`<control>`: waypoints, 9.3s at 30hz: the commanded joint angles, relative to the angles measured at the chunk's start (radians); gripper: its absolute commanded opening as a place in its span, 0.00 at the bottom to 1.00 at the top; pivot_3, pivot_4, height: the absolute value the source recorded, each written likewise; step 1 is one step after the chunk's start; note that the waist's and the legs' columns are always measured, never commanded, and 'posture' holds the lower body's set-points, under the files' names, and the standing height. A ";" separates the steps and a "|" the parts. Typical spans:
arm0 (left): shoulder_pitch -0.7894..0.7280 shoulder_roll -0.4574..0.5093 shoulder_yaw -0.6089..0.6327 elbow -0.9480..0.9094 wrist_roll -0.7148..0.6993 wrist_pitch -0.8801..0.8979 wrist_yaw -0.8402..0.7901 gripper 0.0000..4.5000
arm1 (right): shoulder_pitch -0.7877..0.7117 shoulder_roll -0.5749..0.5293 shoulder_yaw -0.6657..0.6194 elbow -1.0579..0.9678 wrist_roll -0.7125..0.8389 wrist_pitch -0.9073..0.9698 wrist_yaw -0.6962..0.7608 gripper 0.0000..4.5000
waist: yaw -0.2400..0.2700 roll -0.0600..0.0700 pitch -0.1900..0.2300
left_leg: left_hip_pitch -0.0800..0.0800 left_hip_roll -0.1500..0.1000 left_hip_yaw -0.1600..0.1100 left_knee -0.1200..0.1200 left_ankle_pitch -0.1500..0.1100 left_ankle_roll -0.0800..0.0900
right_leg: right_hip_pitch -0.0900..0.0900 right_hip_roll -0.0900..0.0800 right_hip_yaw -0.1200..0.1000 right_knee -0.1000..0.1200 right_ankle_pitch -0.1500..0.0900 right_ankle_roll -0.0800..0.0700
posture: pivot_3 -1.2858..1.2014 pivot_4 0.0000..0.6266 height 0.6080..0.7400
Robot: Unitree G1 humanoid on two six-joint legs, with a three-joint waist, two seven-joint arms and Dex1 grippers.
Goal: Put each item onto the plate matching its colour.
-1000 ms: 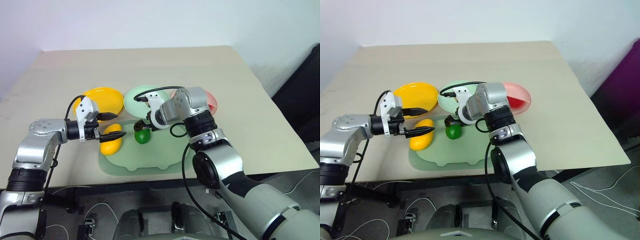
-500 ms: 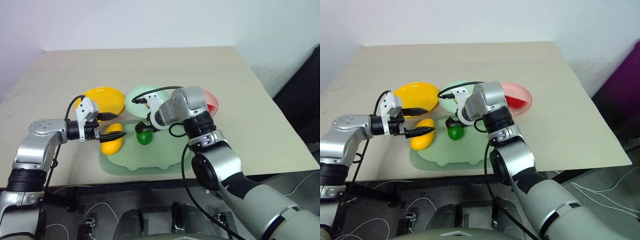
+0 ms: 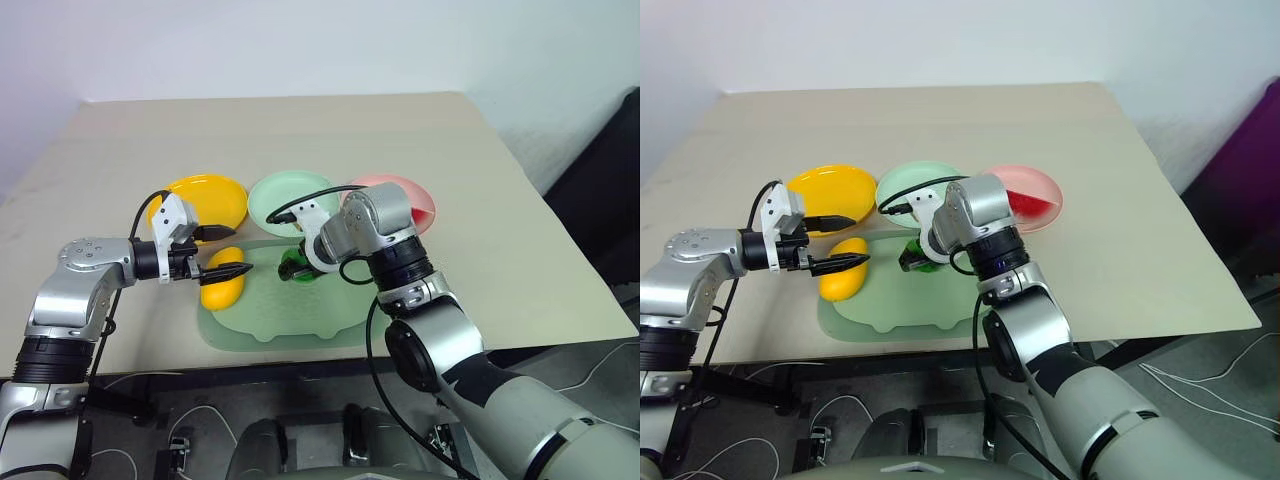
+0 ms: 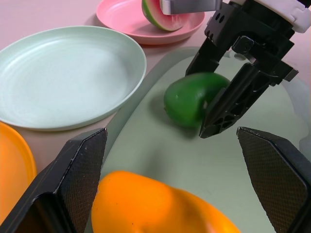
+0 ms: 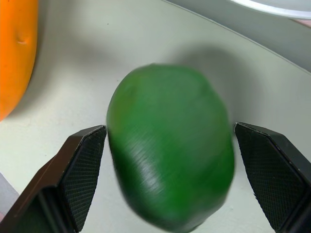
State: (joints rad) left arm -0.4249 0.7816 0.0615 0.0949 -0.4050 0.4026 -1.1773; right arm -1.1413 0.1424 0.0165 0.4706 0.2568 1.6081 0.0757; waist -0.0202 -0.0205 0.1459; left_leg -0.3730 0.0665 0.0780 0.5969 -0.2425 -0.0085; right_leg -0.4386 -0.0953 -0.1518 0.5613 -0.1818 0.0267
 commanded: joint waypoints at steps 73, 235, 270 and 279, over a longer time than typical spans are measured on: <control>-0.060 0.001 0.012 -0.016 -0.022 0.007 0.007 1.00 | -0.093 -0.182 0.012 -0.115 0.051 -0.392 0.303 0.62 | 0.000 0.000 0.000 | -0.001 -0.001 0.001 -0.002 -0.002 -0.003 | -0.002 0.001 0.000 -0.002 0.000 0.000 | 0.52 0.24 1.00; -0.054 0.058 0.139 -0.447 -0.323 0.973 0.609 1.00 | -0.060 -0.091 -0.058 0.416 -0.089 -1.145 0.449 1.00 | 0.000 0.000 0.000 | 0.002 -0.001 0.000 -0.001 0.000 -0.001 | 0.001 0.002 0.001 0.001 0.002 0.003 | 0.52 0.24 1.00; -0.109 0.023 0.167 -0.390 -0.288 1.145 0.745 1.00 | 0.257 -0.514 0.211 -0.311 0.003 -0.887 1.013 1.00 | 0.007 -0.004 -0.002 | 0.002 -0.003 -0.002 0.000 -0.001 -0.004 | 0.003 0.003 0.001 -0.001 0.000 0.000 | 0.52 0.24 1.00; -0.147 -0.045 0.174 -0.388 -0.284 1.196 0.765 1.00 | 0.251 -0.503 0.216 -0.345 0.020 -0.873 0.993 1.00 | 0.009 -0.004 -0.003 | 0.002 -0.003 -0.002 0.001 -0.001 -0.004 | 0.004 0.003 0.001 0.000 0.000 0.000 | 0.52 0.24 1.00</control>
State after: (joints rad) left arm -0.5535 0.7313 0.2163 -0.2763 -0.6901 1.5559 -0.4126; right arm -0.8703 -0.3643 0.2465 0.1680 0.2585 0.7327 1.0740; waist -0.0117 -0.0249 0.1434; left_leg -0.3706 0.0638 0.0756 0.5975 -0.2435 -0.0127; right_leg -0.4348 -0.0926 -0.1507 0.5608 -0.1819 0.0264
